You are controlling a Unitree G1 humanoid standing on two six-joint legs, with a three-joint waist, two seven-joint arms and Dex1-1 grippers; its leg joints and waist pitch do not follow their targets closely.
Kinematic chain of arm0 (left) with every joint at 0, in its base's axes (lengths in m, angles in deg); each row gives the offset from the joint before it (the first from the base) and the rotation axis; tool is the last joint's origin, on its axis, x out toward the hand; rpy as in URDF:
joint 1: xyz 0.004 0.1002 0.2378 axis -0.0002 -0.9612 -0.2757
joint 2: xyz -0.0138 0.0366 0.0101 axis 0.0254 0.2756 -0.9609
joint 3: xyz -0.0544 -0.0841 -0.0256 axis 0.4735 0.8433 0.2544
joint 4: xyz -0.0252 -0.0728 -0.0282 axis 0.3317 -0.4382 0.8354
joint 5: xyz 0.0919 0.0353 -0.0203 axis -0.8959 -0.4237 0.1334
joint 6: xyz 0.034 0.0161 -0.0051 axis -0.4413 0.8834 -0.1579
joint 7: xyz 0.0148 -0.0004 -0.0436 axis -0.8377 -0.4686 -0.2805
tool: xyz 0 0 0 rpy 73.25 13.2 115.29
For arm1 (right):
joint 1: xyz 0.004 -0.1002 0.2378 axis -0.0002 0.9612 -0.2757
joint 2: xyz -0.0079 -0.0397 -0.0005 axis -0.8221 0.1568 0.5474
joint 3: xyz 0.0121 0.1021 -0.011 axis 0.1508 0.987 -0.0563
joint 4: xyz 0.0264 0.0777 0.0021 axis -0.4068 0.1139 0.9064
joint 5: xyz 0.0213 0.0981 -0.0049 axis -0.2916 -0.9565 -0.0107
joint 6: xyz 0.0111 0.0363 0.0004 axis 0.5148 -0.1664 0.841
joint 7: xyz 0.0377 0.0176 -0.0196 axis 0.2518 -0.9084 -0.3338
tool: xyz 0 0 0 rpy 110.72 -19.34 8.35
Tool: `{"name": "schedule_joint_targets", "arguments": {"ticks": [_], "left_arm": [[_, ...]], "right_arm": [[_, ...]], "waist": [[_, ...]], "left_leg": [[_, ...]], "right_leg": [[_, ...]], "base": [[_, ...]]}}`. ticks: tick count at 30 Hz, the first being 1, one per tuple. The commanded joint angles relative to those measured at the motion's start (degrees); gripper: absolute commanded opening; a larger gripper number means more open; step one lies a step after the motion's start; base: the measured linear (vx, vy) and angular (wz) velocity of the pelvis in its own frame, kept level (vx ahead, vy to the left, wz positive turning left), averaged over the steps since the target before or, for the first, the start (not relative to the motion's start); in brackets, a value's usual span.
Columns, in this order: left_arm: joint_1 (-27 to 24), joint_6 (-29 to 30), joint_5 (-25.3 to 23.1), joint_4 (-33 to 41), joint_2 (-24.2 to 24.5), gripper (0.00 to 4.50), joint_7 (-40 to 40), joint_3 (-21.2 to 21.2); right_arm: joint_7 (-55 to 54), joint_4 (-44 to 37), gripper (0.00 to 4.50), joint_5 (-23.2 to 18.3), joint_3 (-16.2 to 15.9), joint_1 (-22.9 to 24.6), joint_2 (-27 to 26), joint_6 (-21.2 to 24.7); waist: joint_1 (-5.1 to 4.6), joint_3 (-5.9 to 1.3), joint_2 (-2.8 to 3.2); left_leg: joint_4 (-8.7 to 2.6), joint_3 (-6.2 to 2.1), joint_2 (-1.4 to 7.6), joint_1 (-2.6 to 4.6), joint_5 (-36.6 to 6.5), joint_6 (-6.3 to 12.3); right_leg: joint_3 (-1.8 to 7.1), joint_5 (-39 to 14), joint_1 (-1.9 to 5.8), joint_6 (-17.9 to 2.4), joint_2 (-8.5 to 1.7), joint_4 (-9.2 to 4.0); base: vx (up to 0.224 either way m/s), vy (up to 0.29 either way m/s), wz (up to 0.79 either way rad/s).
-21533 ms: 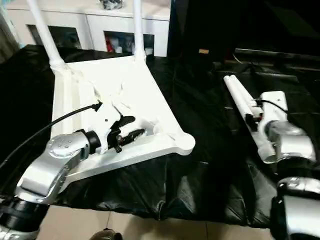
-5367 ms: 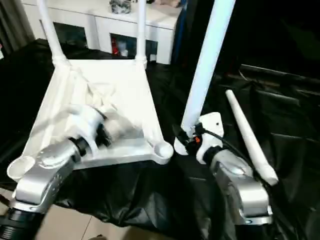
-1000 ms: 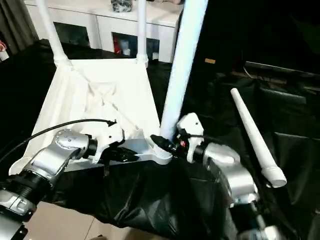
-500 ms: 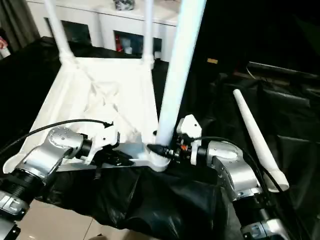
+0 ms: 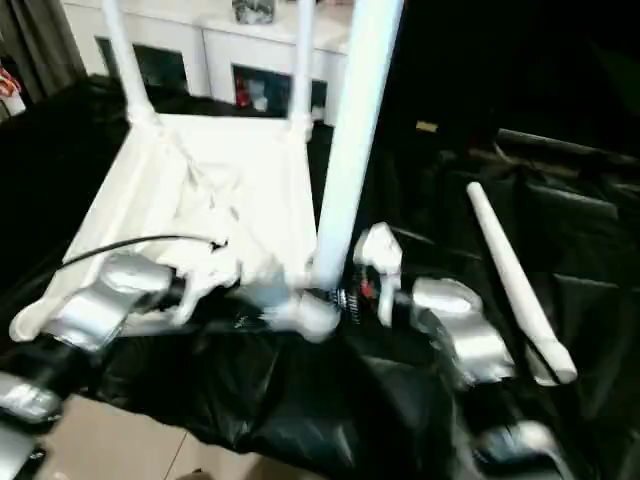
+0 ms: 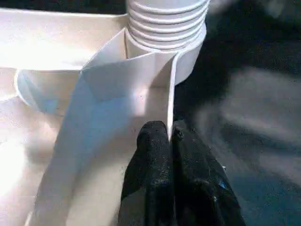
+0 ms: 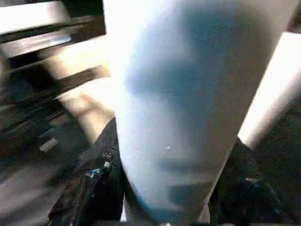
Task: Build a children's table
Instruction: Insert table leg to table base
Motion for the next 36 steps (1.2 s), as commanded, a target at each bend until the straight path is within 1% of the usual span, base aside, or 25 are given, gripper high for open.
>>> {"name": "schedule_joint_targets", "arguments": {"ticks": [1, 2, 3, 5, 6, 7, 9, 11, 13, 14, 15, 17, 18, 19, 21, 22, 24, 26, 27, 28, 29, 30, 32, 34, 36], "left_arm": [[3.4, 1.2, 1.1, 2.6, -1.3, 0.00, -4.8, 4.0], [3.7, 2.9, 0.5, 3.3, -3.4, 0.00, -8.5, 4.5], [3.9, 4.5, -0.2, 3.9, -5.5, 0.00, -12.3, 4.9], [4.0, 5.6, -0.8, 4.3, -7.1, 0.00, -15.0, 5.1], [4.2, 6.5, -1.6, 4.2, -8.9, 0.00, -18.2, 5.2], [4.2, 6.6, -1.7, 4.1, -9.3, 0.00, -18.8, 5.2], [4.6, 6.9, -2.7, 3.2, -12.9, 0.00, -22.3, 4.1], [4.8, 6.7, -3.0, 2.9, -13.8, 0.00, -22.7, 3.6], [4.8, 6.5, -3.2, 2.7, -14.3, 0.00, -22.5, 3.0], [5.1, 7.4, -3.6, 2.7, -14.6, 0.00, -22.4, 2.3], [5.1, 7.5, -3.7, 2.7, -14.6, 0.00, -22.4, 2.1], [5.3, 8.1, -4.0, 2.7, -14.6, 0.00, -22.6, 1.7], [5.3, 8.2, -4.1, 2.7, -14.5, 0.00, -22.7, 1.7], [5.3, 8.4, -4.1, 2.7, -14.5, 0.00, -22.9, 1.6], [5.1, 8.8, -4.5, 3.0, -14.5, 0.00, -22.7, 1.6], [4.9, 8.7, -4.6, 3.1, -14.4, 0.00, -22.4, 1.5], [4.8, 8.6, -4.7, 3.2, -14.2, 0.00, -22.0, 1.4], [4.6, 7.5, -5.0, 3.1, -13.6, 0.00, -21.2, 1.0], [4.5, 7.1, -5.1, 3.2, -13.4, 0.00, -20.7, 0.8], [4.4, 6.6, -5.2, 3.3, -13.1, 0.00, -20.3, 0.5], [4.2, 6.4, -5.0, 3.4, -12.8, 0.00, -19.7, 0.4], [4.1, 6.3, -4.8, 3.6, -12.6, 0.00, -19.4, 0.4], [4.0, 5.9, -4.4, 3.8, -11.8, 0.00, -18.2, 0.3], [3.9, 5.6, -4.3, 3.9, -11.5, 0.00, -17.5, 0.3], [3.8, 4.7, -3.8, 4.1, -10.2, 0.00, -14.7, 0.4]], "right_arm": [[-5.2, 5.7, 1.87, 2.8, -0.4, 0.7, -0.7, 2.1], [-9.6, 8.5, 1.87, 3.1, 0.7, -1.2, -2.1, 2.1], [-13.2, 10.9, 1.87, 3.5, 1.3, -2.8, -3.2, 2.0], [-15.7, 12.5, 1.87, 3.8, 1.6, -4.0, -4.0, 1.9], [-17.4, 14.0, 1.87, 4.0, 1.8, -5.1, -4.8, 1.9], [-17.7, 14.2, 1.87, 4.0, 1.9, -5.3, -5.0, 1.9], [-19.1, 16.2, 1.87, 3.7, 2.1, -7.1, -6.9, 3.2], [-19.4, 16.8, 1.87, 3.6, 2.1, -7.5, -7.6, 3.7], [-19.2, 17.0, 1.87, 3.6, 2.1, -7.8, -8.0, 4.0], [-19.9, 18.5, 1.87, 4.4, 2.1, -8.6, -8.9, 3.9], [-20.1, 18.9, 1.87, 4.6, 2.1, -8.9, -9.1, 3.9], [-21.2, 20.5, 1.87, 5.3, 2.1, -9.8, -9.6, 3.8], [-21.2, 20.9, 1.87, 5.3, 2.2, -10.0, -9.7, 3.6], [-21.2, 21.5, 1.87, 5.3, 2.2, -10.4, -9.8, 3.0], [-21.2, 22.7, 1.87, 4.9, 3.2, -11.3, -10.3, 2.1], [-20.8, 22.7, 2.22, 4.5, 3.7, -11.6, -10.4, 1.9], [-20.6, 22.6, 2.57, 4.4, 3.8, -11.7, -10.4, 1.7], [-19.2, 22.2, 2.60, 3.8, 4.2, -11.9, -10.5, 1.5], [-18.6, 22.0, 2.70, 3.5, 4.5, -12.0, -10.6, 1.4], [-18.0, 21.9, 2.85, 3.3, 4.8, -12.1, -10.6, 1.2], [-17.3, 21.5, 2.98, 3.1, 4.9, -12.2, -10.6, 1.2], [-16.8, 21.2, 3.03, 2.9, 5.0, -12.2, -10.5, 1.1], [-14.8, 20.5, 3.20, 2.8, 4.8, -12.1, -10.1, 0.7], [-13.8, 20.1, 3.42, 2.9, 4.6, -12.1, -9.9, 0.5], [-10.2, 18.2, 3.53, 3.4, 3.4, -11.4, -8.5, 0.3]], "waist": [[0.12, -3.00, 0.58], [-0.25, -3.11, 0.64], [-0.32, -3.13, 0.57], [-0.09, -3.57, 0.47], [-0.08, -3.69, 0.41], [-0.03, -3.75, 0.41], [-0.03, -3.75, 0.42], [0.05, -3.67, 0.38], [0.04, -3.56, 0.45], [0.02, -3.51, 0.76], [-0.11, -3.46, 0.68], [-0.23, -3.31, 0.73], [-0.24, -3.28, 0.82], [-0.34, -3.21, 0.73], [-0.39, -3.18, 0.78], [-0.34, -3.18, 0.80], [-0.31, -3.25, 0.76], [-0.31, -3.34, 0.79], [-0.19, -3.47, 0.74], [-0.06, -3.65, 0.52], [-0.09, -3.60, 0.60], [-0.11, -3.57, 0.71], [-0.18, -3.50, 0.65], [-0.22, -3.43, 0.70], [-0.14, -3.36, 0.86]], "left_leg": [[-5.37, -1.31, 3.01, -0.29, -10.2, -1.37], [-5.10, -1.13, 2.95, -0.13, -9.2, -1.15], [-4.98, -1.09, 2.84, -0.21, -8.4, -0.85], [-4.29, -0.81, 2.48, -0.53, -3.2, 0.50], [-4.20, -0.74, 2.43, -0.59, -2.1, 1.07], [-4.02, -0.63, 2.42, -0.66, -0.2, 2.04], [-3.94, -0.49, 2.38, -0.57, 0.0, 3.16], [-4.01, -0.55, 2.49, -0.53, -0.8, 3.85], [-4.12, -0.59, 2.61, -0.46, -2.0, 3.83], [-4.20, -0.61, 2.69, -0.30, -3.0, 3.51], [-4.26, -0.60, 2.73, -0.30, -3.4, 3.30], [-4.46, -0.64, 2.76, -0.18, -5.5, 2.11], [-4.51, -0.68, 2.82, -0.13, -5.8, 1.91], [-4.59, -0.71, 2.76, -0.25, -6.5, 1.60], [-4.60, -0.65, 2.77, -0.22, -7.1, 1.27], [-4.63, -0.66, 2.85, -0.14, -7.3, 1.16], [-4.58, -0.66, 2.82, -0.19, -6.1, 1.47], [-4.49, -0.62, 2.80, -0.19, -5.8, 1.95], [-4.37, -0.54, 2.83, -0.15, -5.2, 2.05], [-4.20, -0.48, 2.75, -0.13, -3.4, 2.58], [-4.20, -0.55, 2.70, -0.34, -2.6, 2.91], [-4.15, -0.49, 2.72, -0.29, -2.3, 3.50], [-4.20, -0.45, 2.74, -0.30, -3.0, 3.95], [-4.28, -0.48, 2.82, -0.24, -4.0, 3.71], [-4.31, -0.46, 2.83, -0.15, -5.2, 3.48]], "right_leg": [[2.71, -12.5, 2.78, -11.5, -5.48, -4.55], [2.76, -9.6, 2.61, -12.4, -5.39, -4.36], [2.73, -8.3, 2.68, -12.7, -5.29, -4.31], [2.70, -0.7, 3.08, -14.2, -5.16, -3.58], [2.74, 1.3, 3.20, -14.3, -5.05, -3.43], [2.68, 5.2, 3.12, -14.9, -4.86, -3.02], [2.60, 7.0, 3.16, -15.5, -4.77, -2.97], [2.53, 6.3, 3.24, -15.8, -4.83, -3.12], [2.48, 4.5, 3.13, -15.6, -4.85, -3.31], [2.48, 3.0, 3.01, -15.4, -4.88, -3.41], [2.47, 2.4, 2.95, -15.4, -4.87, -3.51], [2.51, -1.2, 2.92, -14.9, -4.95, -3.85], [2.53, -1.7, 2.85, -14.9, -4.98, -3.88], [2.51, -3.0, 2.93, -14.6, -4.96, -4.02], [2.57, -4.4, 2.80, -14.3, -5.02, -4.16], [2.56, -4.5, 2.74, -14.2, -5.02, -4.21], [2.54, -2.4, 2.77, -14.4, -4.92, -3.96], [2.57, -1.6, 2.76, -14.8, -5.02, -3.91], [2.64, -0.5, 2.80, -14.9, -5.08, -3.82], [2.65, 2.6, 2.93, -15.6, -4.93, -3.33], [2.59, 3.9, 2.98, -15.7, -4.86, -3.15], [2.50, 4.9, 2.91, -16.0, -4.88, -3.15], [2.47, 4.1, 2.96, -16.3, -4.95, -3.27], [2.45, 2.7, 2.90, -16.2, -4.97, -3.38], [2.45, 1.0, 2.85, -16.0, -4.98, -3.60]], "base": [[0.000, 0.000, 0.00], [0.000, 0.000, 0.00], [0.000, 0.000, 0.00], [0.000, 0.000, 0.00], [0.000, 0.000, 0.00], [0.000, 0.000, 0.00], [0.000, 0.000, 0.00], [0.000, 0.000, 0.00], [0.000, 0.000, 0.00], [0.000, 0.000, 0.00], [0.000, 0.000, 0.00], [0.000, 0.000, 0.00], [0.000, 0.000, 0.00], [0.000, 0.000, 0.00], [0.000, 0.000, 0.00], [0.000, 0.000, 0.00], [0.000, 0.000, 0.00], [0.000, 0.000, 0.00], [0.000, 0.000, 0.00], [0.000, 0.000, 0.00], [0.000, 0.000, 0.00], [0.000, 0.000, 0.00], [0.000, 0.000, 0.00], [0.000, 0.000, 0.00], [0.000, 0.000, 0.00]]}}
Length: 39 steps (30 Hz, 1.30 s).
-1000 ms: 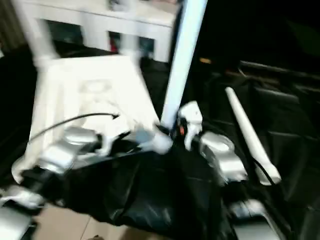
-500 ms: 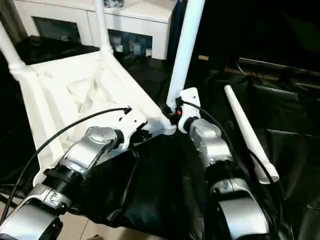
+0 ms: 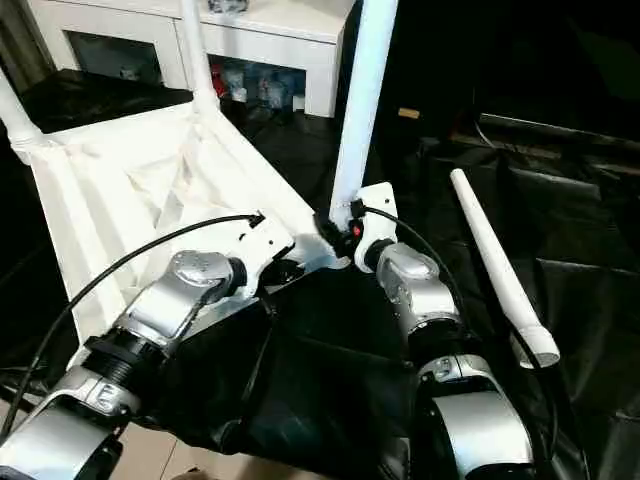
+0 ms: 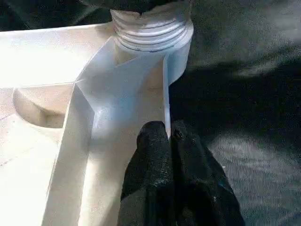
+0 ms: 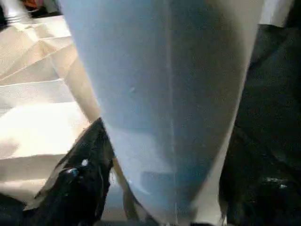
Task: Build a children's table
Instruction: Insert table leg to table base, then rotate leg to tighten
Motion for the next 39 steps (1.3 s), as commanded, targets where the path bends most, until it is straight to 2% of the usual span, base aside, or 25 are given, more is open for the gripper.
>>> {"name": "schedule_joint_targets", "arguments": {"ticks": [1, 2, 6, 11, 13, 14, 19, 20, 23, 25, 31, 39], "left_arm": [[1.8, -3.0, 1.3, 3.3, -0.2, 0.00, 2.4, -1.2], [1.6, -4.2, 1.8, 3.7, 1.4, 0.00, 5.6, -1.4], [1.2, -5.6, 2.6, 4.1, 3.0, 0.00, 9.2, -1.6], [-0.1, -9.9, 4.6, 5.5, 7.4, 0.00, 19.8, -3.3], [-0.3, -10.7, 4.9, 5.4, 8.0, 0.00, 21.2, -3.6], [-0.3, -11.7, 5.1, 5.1, 8.6, 0.00, 22.5, -3.5], [-0.4, -14.5, 5.4, 3.5, 10.0, 0.00, 25.3, -3.4], [-0.5, -15.5, 5.7, 2.8, 10.7, 0.00, 27.1, -3.4], [-0.4, -16.3, 5.7, 2.0, 11.2, 0.00, 28.2, -3.3], [-0.1, -17.1, 5.4, 1.1, 11.7, 0.00, 28.8, -3.3], [0.2, -18.5, 5.1, -0.3, 12.3, 0.00, 29.8, -3.0], [-0.1, -18.9, 5.3, -0.9, 12.2, 0.00, 30.3, -2.4]], "right_arm": [[4.5, -1.2, 3.65, 0.4, -3.4, 1.2, -0.7, 1.1], [8.6, -3.6, 3.65, 0.8, -4.9, 2.4, 1.0, 1.2], [13.1, -6.1, 3.65, 1.0, -6.4, 3.7, 2.8, 1.8], [24.2, -11.3, 3.65, 1.1, -9.5, 6.3, 7.7, 2.5], [26.1, -12.7, 3.65, 0.7, -10.0, 6.8, 8.5, 3.1], [27.7, -13.9, 3.65, 0.7, -10.6, 7.4, 9.5, 3.4], [32.7, -17.1, 3.65, 0.4, -12.4, 9.1, 11.9, 4.4], [35.4, -19.4, 3.49, 0.4, -13.7, 10.3, 13.3, 5.1], [37.4, -21.2, 3.28, 0.8, -14.8, 11.4, 14.3, 5.4], [38.1, -22.0, 3.22, 1.2, -15.2, 12.0, 14.8, 5.5], [38.8, -23.6, 2.66, 1.4, -15.8, 13.2, 15.5, 5.9], [38.2, -24.5, 2.47, 1.0, -15.4, 14.4, 15.0, 6.7]], "waist": [[0.36, -3.54, 0.57], [0.51, -3.57, 0.59], [0.55, -3.59, 0.67], [1.31, -3.75, 0.71], [1.62, -3.68, 0.82], [1.94, -3.68, 0.98], [2.56, -3.65, 0.87], [2.81, -3.65, 0.83], [3.14, -3.63, 0.84], [3.21, -3.69, 0.80], [3.19, -3.68, 0.75], [3.21, -3.77, 0.83]], "left_leg": [[-3.85, -0.57, 2.46, 0.06, -5.7, 3.12], [-3.82, -0.55, 2.43, 0.15, -5.9, 3.07], [-3.78, -0.54, 2.47, 0.11, -4.9, 3.30], [-3.57, -0.54, 2.52, 0.11, -3.4, 4.31], [-3.57, -0.42, 2.66, 0.37, -3.4, 4.53], [-3.55, -0.28, 2.82, 0.67, -4.1, 4.38], [-3.62, -0.36, 2.78, 0.29, -4.9, 3.23], [-3.62, -0.39, 2.73, 0.27, -5.0, 3.13], [-3.65, -0.38, 2.84, 0.30, -5.2, 2.85], [-3.67, -0.42, 2.84, 0.26, -5.2, 2.60], [-3.69, -0.47, 2.75, 0.20, -5.6, 2.02], [-3.61, -0.49, 2.72, 0.16, -5.1, 2.15]], "right_leg": [[2.90, 0.8, 3.60, -15.6, -5.15, -3.78], [2.88, 0.8, 3.61, -15.4, -5.09, -3.81], [2.85, 2.4, 3.60, -15.8, -5.06, -3.56], [2.75, 5.5, 3.72, -16.0, -5.02, -3.15], [2.73, 5.6, 3.40, -16.2, -4.91, -3.18], [2.74, 5.4, 3.14, -16.6, -4.96, -3.23], [2.69, 3.9, 3.46, -15.8, -4.99, -3.15], [2.65, 3.2, 3.49, -15.4, -4.99, -3.22], [2.63, 2.5, 3.36, -15.0, -5.05, -3.27], [2.62, 2.2, 3.38, -14.9, -5.11, -3.22], [2.62, 1.3, 3.42, -14.4, -5.13, -3.36], [2.54, 2.3, 3.47, -14.8, -5.06, -3.19]], "base": [[0.000, 0.000, 0.00], [0.000, 0.000, 0.00], [0.000, 0.000, 0.00], [0.000, 0.000, 0.00], [0.000, 0.000, 0.00], [0.000, 0.000, 0.00], [0.000, 0.000, 0.00], [0.000, 0.000, 0.00], [0.000, 0.000, 0.00], [0.000, 0.000, 0.00], [0.000, 0.000, 0.00], [0.000, 0.000, 0.00]]}}
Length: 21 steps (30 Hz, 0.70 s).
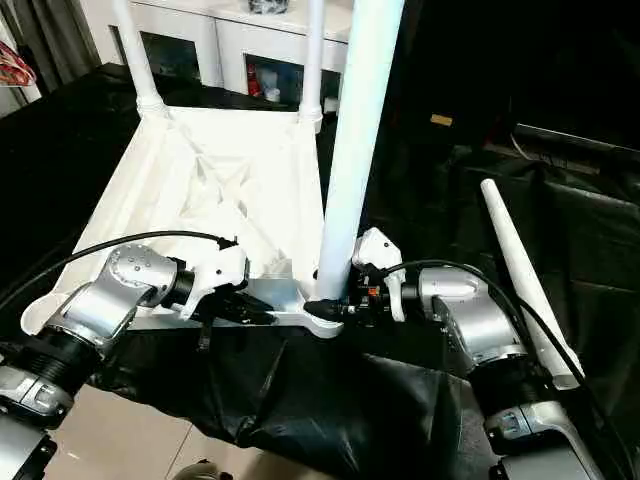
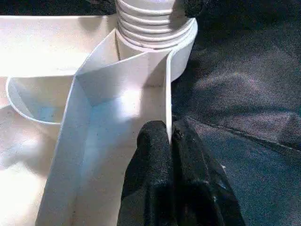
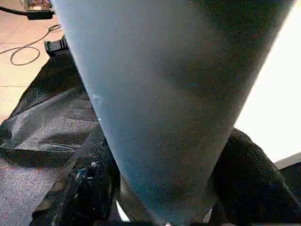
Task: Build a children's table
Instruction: Rotate leg to tighten
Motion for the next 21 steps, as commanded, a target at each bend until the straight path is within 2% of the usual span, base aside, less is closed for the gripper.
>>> {"name": "schedule_joint_targets", "arguments": {"ticks": [1, 4, 5, 6, 7, 8, 10, 11, 13, 14, 17, 19, 21], "left_arm": [[1.5, -0.7, 1.2, 0.7, -1.2, 0.00, -1.0, 1.1], [2.0, 0.9, 1.5, -0.3, -3.1, 0.00, -4.8, 2.6], [2.4, 1.5, 1.4, -1.0, -3.9, 0.00, -6.6, 3.2], [3.0, 2.1, 1.2, -2.0, -5.1, 0.00, -9.2, 3.8], [3.0, 2.1, 1.2, -2.0, -5.1, 0.00, -9.2, 3.8], [3.9, 2.9, 0.7, -3.3, -6.9, 0.00, -12.8, 4.4], [4.3, 3.3, 0.5, -3.8, -8.1, 0.00, -14.6, 4.6], [5.2, 4.6, -0.3, -4.8, -10.5, 0.00, -18.4, 4.7], [5.7, 5.3, -0.9, -5.3, -11.8, 0.00, -20.6, 4.6], [6.7, 6.8, -1.9, -6.6, -14.4, 0.00, -25.0, 5.0], [7.7, 9.0, -2.8, -8.0, -18.0, 0.00, -31.3, 5.7], [7.9, 9.6, -3.1, -8.2, -19.5, 0.00, -33.6, 5.6], [7.5, 10.0, -3.9, -7.8, -20.8, 0.00, -35.0, 4.7]], "right_arm": [[1.2, -0.3, 2.47, 0.0, -2.4, 2.2, -1.2, 1.8], [-4.5, 1.7, 2.45, -2.5, 1.6, 2.4, -4.7, 2.9], [-7.0, 2.7, 2.44, -2.9, 3.0, 2.2, -6.0, 2.7], [-10.5, 4.3, 2.44, -2.8, 4.5, 1.8, -7.4, 1.6], [-10.5, 4.3, 2.42, -2.8, 4.5, 1.8, -7.4, 1.6], [-16.2, 7.1, 2.42, -2.2, 6.3, 1.2, -9.5, 0.3], [-19.4, 8.6, 2.41, -1.9, 7.2, 0.8, -10.6, 0.1], [-25.8, 11.6, 2.41, -1.5, 8.9, -0.1, -13.2, -0.5], [-28.9, 13.0, 2.41, -1.2, 9.7, -0.6, -14.6, -0.8], [-34.4, 15.5, 2.40, -0.2, 10.8, -1.8, -17.1, -1.9], [-43.3, 20.3, 2.40, 0.7, 12.8, -4.4, -20.6, -2.7], [-47.5, 22.8, 2.40, 0.8, 13.8, -5.9, -22.1, -3.2], [-50.8, 25.8, 2.40, 0.7, 14.8, -7.6, -23.9, -4.3]], "waist": [[-0.25, -3.98, 0.58], [-0.26, -3.95, 0.61], [-0.53, -3.74, 0.56], [-0.65, -3.75, 0.56], [-0.73, -3.60, 0.64], [-0.83, -3.55, 0.61], [-1.20, -3.44, 0.61], [-1.25, -3.49, 0.63], [-1.79, -3.57, 0.70], [-2.02, -3.60, 0.95], [-2.38, -3.66, 1.06], [-2.46, -3.91, 1.01], [-2.65, -3.87, 1.03]], "left_leg": [[-3.74, -0.50, 2.56, 0.50, -5.2, 2.12], [-3.80, -0.51, 2.57, 0.51, -5.6, 1.94], [-4.06, -0.64, 2.51, 0.56, -7.8, 1.02], [-4.10, -0.65, 2.52, 0.58, -8.2, 0.64], [-4.24, -0.69, 2.48, 0.73, -9.7, -0.13], [-4.38, -0.77, 2.48, 0.57, -10.1, -0.53], [-4.57, -0.86, 2.39, 0.65, -11.3, -1.20], [-4.56, -0.90, 2.40, 0.67, -11.1, -1.43], [-4.45, -0.83, 2.19, 0.56, -10.4, -1.30], [-4.42, -0.87, 2.20, 0.43, -9.8, -1.31], [-4.36, -0.87, 2.09, 0.46, -8.9, -1.14], [-4.21, -0.84, 2.06, 0.37, -7.5, -0.82], [-4.16, -0.77, 1.91, 0.22, -6.8, -0.07]], "right_leg": [[2.85, 2.5, 3.43, -14.8, -4.91, -3.22], [2.87, 1.9, 3.41, -14.8, -4.98, -3.28], [2.78, -2.2, 3.40, -14.4, -5.16, -3.82], [2.83, -3.3, 3.37, -14.2, -5.25, -3.87], [2.87, -6.5, 3.20, -13.7, -5.34, -4.33], [2.94, -8.1, 3.36, -13.0, -5.38, -4.44], [2.92, -11.1, 3.27, -12.0, -5.35, -4.82], [2.94, -11.2, 3.25, -11.8, -5.41, -4.75], [2.96, -10.4, 3.27, -11.8, -5.26, -4.79], [3.00, -9.5, 3.34, -11.9, -5.23, -4.71], [2.91, -7.6, 3.31, -12.4, -5.08, -4.63], [2.90, -4.6, 3.49, -13.1, -5.04, -4.29], [2.87, -2.6, 3.58, -13.4, -4.93, -4.23]], "base": [[0.000, 0.000, 0.00], [0.000, 0.000, 0.00], [0.000, 0.000, 0.00], [0.000, 0.000, 0.00], [0.000, 0.000, 0.00], [0.000, 0.000, 0.00], [0.000, 0.000, 0.00], [0.000, 0.000, 0.00], [0.000, 0.000, 0.00], [0.000, 0.000, 0.00], [0.000, 0.000, 0.00], [0.000, 0.000, 0.00], [0.000, 0.000, 0.00]]}}
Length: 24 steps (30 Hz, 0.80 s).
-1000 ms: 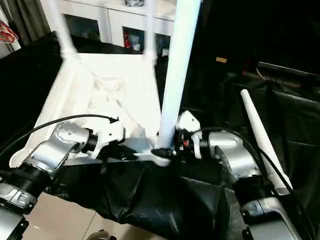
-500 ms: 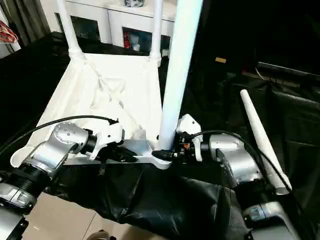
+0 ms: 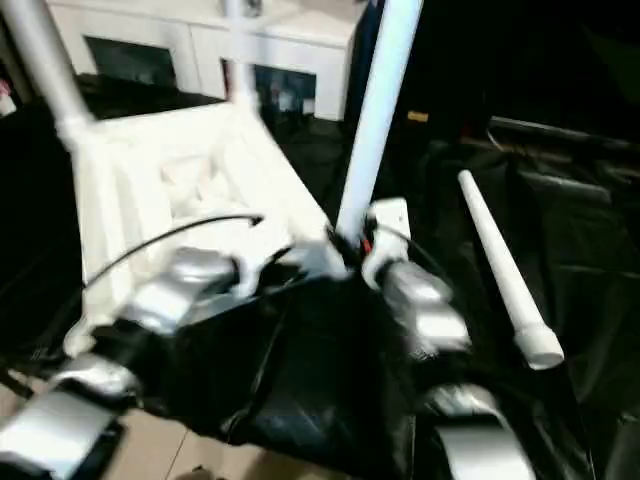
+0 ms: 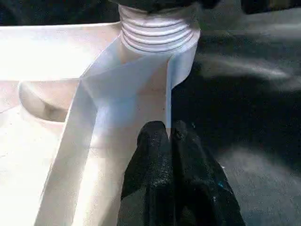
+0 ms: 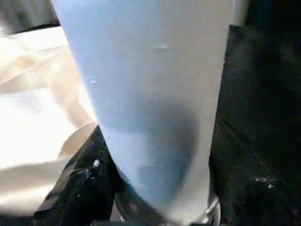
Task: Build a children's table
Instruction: Rotate leg to tighten
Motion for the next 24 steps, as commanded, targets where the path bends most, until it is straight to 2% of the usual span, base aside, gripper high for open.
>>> {"name": "schedule_joint_targets", "arguments": {"ticks": [1, 2, 3, 5, 7, 8, 12, 15, 17, 20, 21, 24], "left_arm": [[1.7, -1.0, 1.1, 2.0, -3.3, 0.00, -1.7, -0.5], [1.4, -0.8, 1.0, 2.4, -3.5, 0.00, -1.5, -0.7], [1.2, -0.7, 0.9, 2.6, -3.7, 0.00, -1.6, -0.8], [0.2, -0.9, 0.3, 3.8, -3.1, 0.00, -0.3, -1.5], [-0.2, -0.9, 0.0, 4.2, -2.6, 0.00, 0.0, -1.6], [-0.5, -1.0, -0.1, 4.7, -1.9, 0.00, 0.7, -1.9], [-1.4, -2.1, 0.0, 5.7, 0.2, 0.00, 3.5, -2.7], [-2.7, -4.6, 1.5, 7.4, 3.0, 0.00, 8.7, -2.7], [-3.4, -5.2, 1.9, 8.4, 4.2, 0.00, 11.3, -2.9], [-4.5, -6.5, 3.0, 10.0, 6.4, 0.00, 16.3, -3.4], [-4.7, -6.7, 3.2, 10.3, 6.8, 0.00, 17.1, -3.5], [-5.7, -7.5, 4.5, 12.2, 9.0, 0.00, 22.2, -4.3]], "right_arm": [[-0.7, 5.1, 2.40, 0.4, -1.9, 1.0, -4.1, 1.9], [-0.8, 5.4, 2.40, 0.4, -1.9, 0.8, -4.5, 1.6], [-1.2, 5.9, 2.75, 0.6, -1.9, 0.5, -4.8, 1.1], [0.3, 6.6, 3.10, -0.9, -0.5, -0.2, -5.7, 0.9], [1.0, 7.0, 3.12, -1.2, 0.2, -0.6, -5.8, 0.4], [1.4, 7.3, 3.30, -0.7, 0.0, -0.9, -5.4, -0.5], [4.9, 6.6, 3.44, 0.0, -1.4, -0.9, -3.6, -1.7], [15.3, 2.6, 3.44, 2.0, -5.5, 1.4, 1.0, -2.2], [19.4, 1.0, 3.44, 2.7, -7.0, 2.4, 3.2, -2.4], [26.8, -1.6, 3.44, 3.4, -9.2, 4.2, 7.0, -2.5], [27.8, -2.0, 3.44, 3.5, -9.6, 4.4, 7.6, -2.6], [34.3, -4.3, 3.44, 4.1, -11.9, 5.8, 11.0, -3.1]], "waist": [[0.24, -3.77, 0.46], [0.27, -3.73, 0.43], [0.29, -3.72, 0.43], [0.10, -3.58, 0.53], [-0.07, -3.57, 0.58], [-0.13, -3.55, 0.57], [-0.34, -3.75, 0.58], [-0.16, -3.84, 0.58], [0.06, -3.74, 0.58], [0.28, -3.51, 0.67], [0.42, -3.58, 0.68], [0.77, -3.56, 0.58]], "left_leg": [[-3.93, -0.68, 1.90, -0.19, -7.2, 0.84], [-3.93, -0.64, 1.88, -0.17, -7.4, 1.28], [-3.95, -0.65, 1.91, -0.19, -7.4, 1.46], [-4.19, -0.73, 2.11, -0.10, -9.0, 1.52], [-4.26, -0.76, 2.18, -0.03, -10.1, 1.37], [-4.30, -0.78, 2.19, -0.02, -10.3, 1.39], [-4.09, -0.71, 2.12, -0.28, -7.9, 2.13], [-3.87, -0.56, 2.11, -0.24, -6.6, 3.39], [-3.87, -0.54, 2.17, -0.24, -6.4, 4.17], [-3.99, -0.56, 2.37, -0.14, -8.2, 3.89], [-3.98, -0.50, 2.42, 0.05, -8.4, 3.77], [-4.02, -0.49, 2.54, 0.00, -8.3, 3.62]], "right_leg": [[2.90, -2.9, 3.42, -13.4, -5.05, -4.24], [2.86, -3.3, 3.43, -13.3, -5.00, -4.36], [2.87, -3.3, 3.45, -13.2, -5.00, -4.36], [2.82, -5.5, 3.29, -13.1, -5.05, -4.57], [2.88, -6.8, 3.28, -13.0, -5.15, -4.69], [2.86, -7.1, 3.22, -12.9, -5.13, -4.77], [2.88, -2.7, 3.42, -13.8, -5.01, -4.25], [2.83, 0.3, 3.54, -14.6, -4.94, -4.06], [2.79, 0.4, 3.54, -14.8, -4.99, -4.05], [2.80, -3.2, 3.47, -14.6, -5.11, -4.44], [2.84, -3.8, 3.35, -14.7, -5.12, -4.48], [2.82, -3.9, 3.29, -14.7, -5.10, -4.36]], "base": [[0.000, 0.000, 0.00], [0.000, 0.000, 0.00], [0.000, 0.000, 0.00], [0.000, 0.000, 0.00], [0.000, 0.000, 0.00], [0.000, 0.000, 0.00], [0.000, 0.000, 0.00], [0.000, 0.000, 0.00], [0.000, 0.000, 0.00], [0.000, 0.000, 0.00], [0.000, 0.000, 0.00], [0.000, 0.000, 0.00]]}}
